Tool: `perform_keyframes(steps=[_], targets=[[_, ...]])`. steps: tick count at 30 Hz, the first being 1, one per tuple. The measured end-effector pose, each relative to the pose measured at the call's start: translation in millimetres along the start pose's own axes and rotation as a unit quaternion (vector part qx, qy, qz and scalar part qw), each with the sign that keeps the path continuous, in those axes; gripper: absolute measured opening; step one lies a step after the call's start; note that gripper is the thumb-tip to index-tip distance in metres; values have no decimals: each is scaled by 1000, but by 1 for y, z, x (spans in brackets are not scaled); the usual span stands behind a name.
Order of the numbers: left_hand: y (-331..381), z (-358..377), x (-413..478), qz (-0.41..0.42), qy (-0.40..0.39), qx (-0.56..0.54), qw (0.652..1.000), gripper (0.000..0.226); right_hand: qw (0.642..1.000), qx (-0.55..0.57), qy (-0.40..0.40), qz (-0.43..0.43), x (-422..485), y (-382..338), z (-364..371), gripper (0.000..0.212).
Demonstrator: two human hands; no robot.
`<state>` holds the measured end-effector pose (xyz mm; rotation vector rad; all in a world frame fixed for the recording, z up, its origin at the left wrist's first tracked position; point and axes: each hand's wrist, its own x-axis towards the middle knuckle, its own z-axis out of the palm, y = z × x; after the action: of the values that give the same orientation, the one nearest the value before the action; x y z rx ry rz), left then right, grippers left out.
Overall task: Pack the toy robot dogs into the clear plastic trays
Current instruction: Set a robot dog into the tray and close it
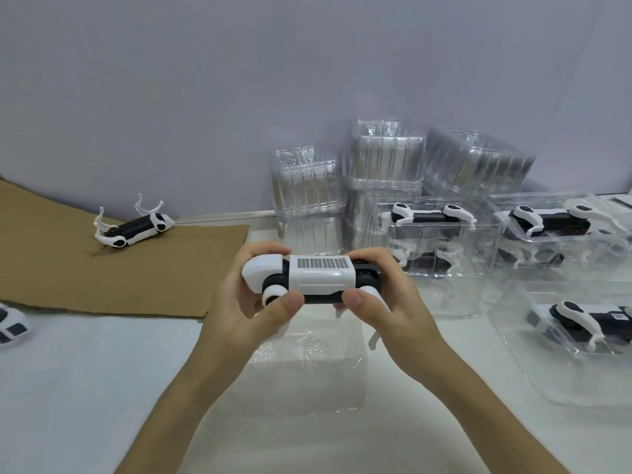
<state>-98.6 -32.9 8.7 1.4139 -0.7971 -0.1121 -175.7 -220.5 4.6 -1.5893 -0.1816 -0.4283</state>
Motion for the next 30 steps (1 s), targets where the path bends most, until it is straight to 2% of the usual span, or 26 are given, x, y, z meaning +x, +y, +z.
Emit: perform_keyframes(steps=[4, 9, 13, 16, 19, 21, 24, 27, 30], targets=[[2, -2, 1, -26, 4, -19, 999, 74, 1000, -7, -5, -10, -1, -1, -1, 35], [4, 2, -2, 9, 32, 10, 999, 73, 999, 18, -26, 3, -2, -2, -7, 39], [3, 3, -4, 36, 38, 37, 998, 54, 996, -74, -39, -16, -5, 1, -8, 56], [4, 5, -2, 50, 36, 49, 997, 55, 982, -162, 25, -94, -5, 5, -2, 56], [5, 4, 1, 48, 22, 49, 997, 60, 934, -271, 90, -216, -2, 9, -1, 50], [6, -3, 2, 40, 8, 58, 997, 61, 915, -300, 97, -251, -2, 11, -1, 48], [6, -17, 4, 29, -6, 88, 996, 58, 926, -281, 109, -228, -4, 10, -1, 45], [-1, -38, 8, 11, 35, 137, 990, 34, 934, -262, 134, -202, -3, 7, -6, 39], [-15, -64, 8, -77, 39, 161, 983, 35, 944, -228, 167, -170, -2, 2, -12, 35]])
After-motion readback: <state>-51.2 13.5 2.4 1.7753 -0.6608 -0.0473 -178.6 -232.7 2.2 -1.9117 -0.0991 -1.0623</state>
